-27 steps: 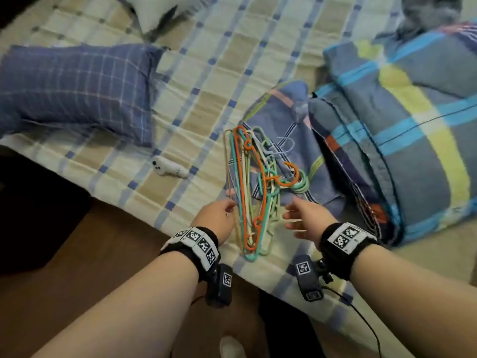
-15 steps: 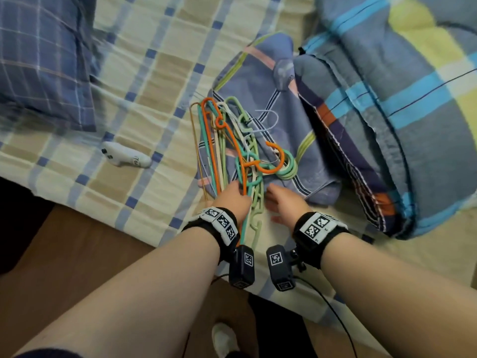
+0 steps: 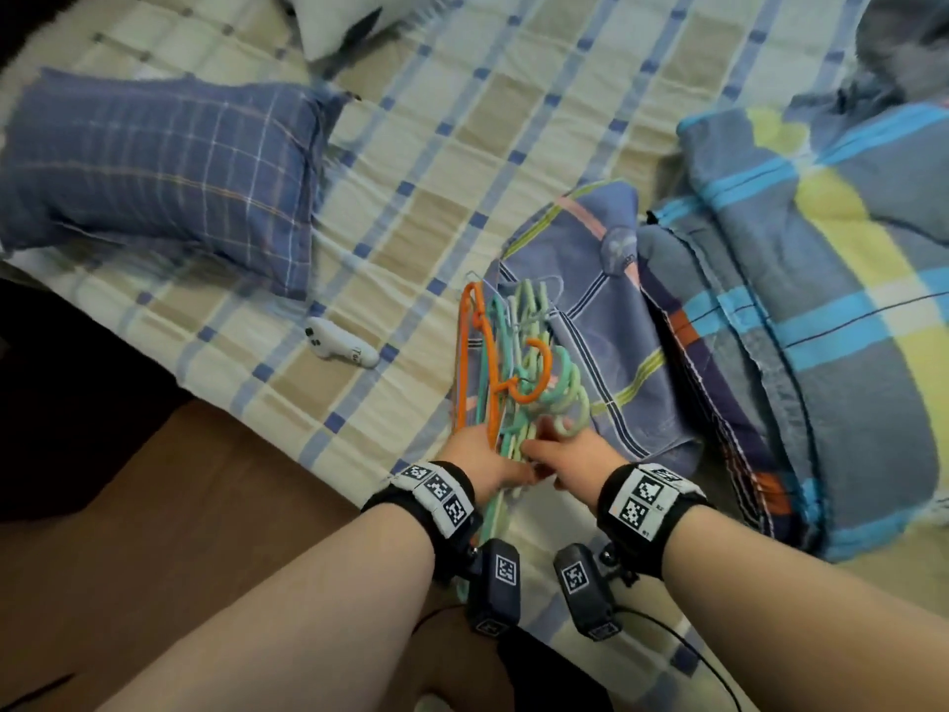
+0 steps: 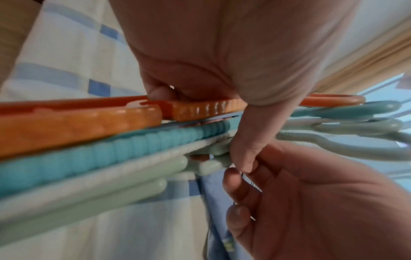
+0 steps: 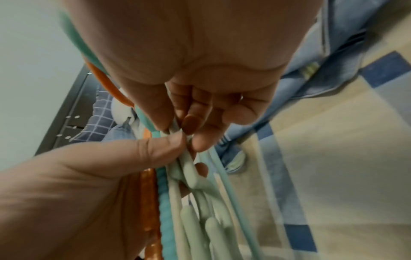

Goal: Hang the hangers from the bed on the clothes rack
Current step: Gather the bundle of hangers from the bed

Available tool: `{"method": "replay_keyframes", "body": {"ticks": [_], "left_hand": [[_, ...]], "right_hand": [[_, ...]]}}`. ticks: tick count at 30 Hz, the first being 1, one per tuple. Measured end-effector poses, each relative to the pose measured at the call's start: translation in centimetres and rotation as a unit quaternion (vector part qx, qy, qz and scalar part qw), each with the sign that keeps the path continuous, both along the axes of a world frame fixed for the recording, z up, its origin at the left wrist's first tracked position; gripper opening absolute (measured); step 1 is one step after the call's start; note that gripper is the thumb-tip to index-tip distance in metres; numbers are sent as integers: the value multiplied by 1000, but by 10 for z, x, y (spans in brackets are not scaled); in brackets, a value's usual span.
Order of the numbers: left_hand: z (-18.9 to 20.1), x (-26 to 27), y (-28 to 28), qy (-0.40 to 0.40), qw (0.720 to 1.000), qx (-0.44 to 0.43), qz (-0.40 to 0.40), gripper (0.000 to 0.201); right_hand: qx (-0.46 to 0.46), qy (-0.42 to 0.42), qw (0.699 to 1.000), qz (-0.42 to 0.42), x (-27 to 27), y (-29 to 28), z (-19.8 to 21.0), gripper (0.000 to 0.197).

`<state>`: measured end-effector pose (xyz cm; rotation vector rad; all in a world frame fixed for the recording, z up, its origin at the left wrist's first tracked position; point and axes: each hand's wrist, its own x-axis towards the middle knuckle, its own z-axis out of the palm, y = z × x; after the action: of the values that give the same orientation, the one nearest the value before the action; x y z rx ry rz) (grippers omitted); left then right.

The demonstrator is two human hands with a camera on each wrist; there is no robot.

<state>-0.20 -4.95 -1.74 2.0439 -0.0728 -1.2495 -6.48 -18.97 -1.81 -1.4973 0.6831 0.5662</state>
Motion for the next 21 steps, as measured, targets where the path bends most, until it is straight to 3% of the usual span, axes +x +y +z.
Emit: {"method": "replay_keyframes", "body": {"ticks": [6, 11, 17, 21], "left_hand": [[76, 8, 54, -47, 997, -26, 56, 32], [135, -2, 127, -107, 982, -47, 146, 34], [199, -35, 231, -190, 941, -16, 278, 34], [226, -73, 307, -223, 887, -18, 403, 35]], "right_hand": [[-20, -74, 990, 119, 25, 38, 65, 9], [-23, -159, 965, 207, 50, 97, 125, 23], [-16, -242, 907, 345, 72, 205, 185, 21], [-4, -264, 869, 418, 70, 298, 217, 37]]}}
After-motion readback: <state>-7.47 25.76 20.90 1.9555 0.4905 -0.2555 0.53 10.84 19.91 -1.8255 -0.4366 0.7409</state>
